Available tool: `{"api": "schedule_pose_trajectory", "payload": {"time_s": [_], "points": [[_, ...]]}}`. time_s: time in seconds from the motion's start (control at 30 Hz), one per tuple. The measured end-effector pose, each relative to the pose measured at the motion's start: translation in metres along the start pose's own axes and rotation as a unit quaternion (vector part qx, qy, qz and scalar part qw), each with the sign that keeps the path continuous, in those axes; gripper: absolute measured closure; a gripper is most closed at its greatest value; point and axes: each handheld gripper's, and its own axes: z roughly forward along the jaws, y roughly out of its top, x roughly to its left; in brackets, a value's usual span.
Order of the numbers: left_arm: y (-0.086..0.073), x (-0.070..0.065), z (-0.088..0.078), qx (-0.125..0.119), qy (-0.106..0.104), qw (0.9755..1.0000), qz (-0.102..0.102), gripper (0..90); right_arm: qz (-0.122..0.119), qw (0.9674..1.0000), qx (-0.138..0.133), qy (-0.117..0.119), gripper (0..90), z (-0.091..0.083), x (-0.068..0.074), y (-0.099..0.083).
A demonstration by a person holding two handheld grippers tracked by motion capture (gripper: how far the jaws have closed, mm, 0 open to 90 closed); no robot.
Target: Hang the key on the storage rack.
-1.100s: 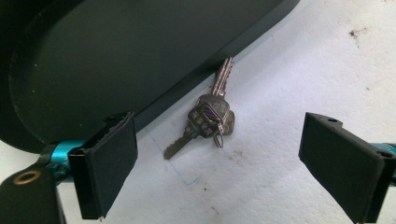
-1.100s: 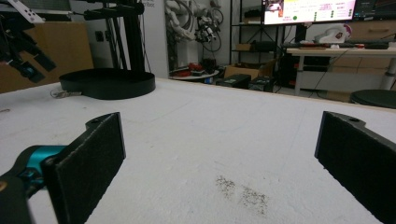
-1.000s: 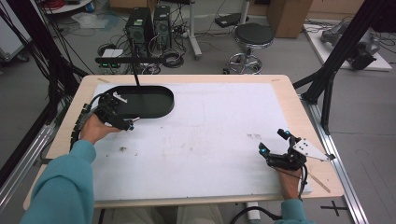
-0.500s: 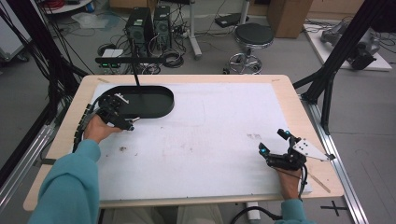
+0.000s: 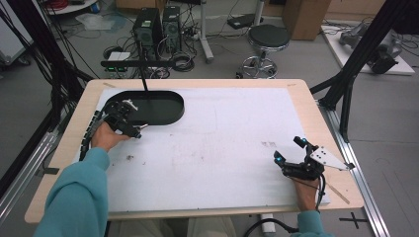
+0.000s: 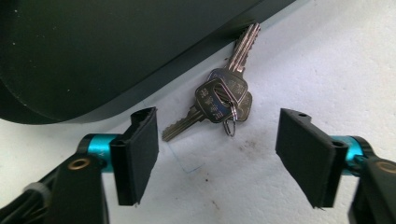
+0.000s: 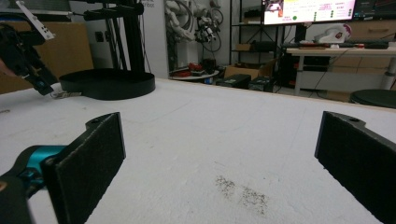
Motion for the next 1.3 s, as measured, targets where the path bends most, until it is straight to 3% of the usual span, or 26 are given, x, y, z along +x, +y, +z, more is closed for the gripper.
{"api": "schedule_pose_trajectory", "payload": {"time_s": [0.33, 0.57, 1.3], "points": [[0.0005, -0.0022, 0.0003, 0.004, 0.0, 1.0, 0.001, 44.2, -0.001, 1.0, 0.0, -0.001, 0.8, -0.0001, 0.0001, 0.0001], [0.0006, -0.0026, 0.0006, 0.007, 0.003, 1.0, 0.0, 57.3, -0.001, 1.0, 0.0, -0.001, 0.8, 0.0, 0.0001, 0.0001], [0.0017, -0.0037, 0.0028, 0.006, 0.004, 1.0, 0.006, 74.2, -0.002, 1.0, 0.0, -0.002, 0.8, 0.0, 0.0001, 0.0001]]}}
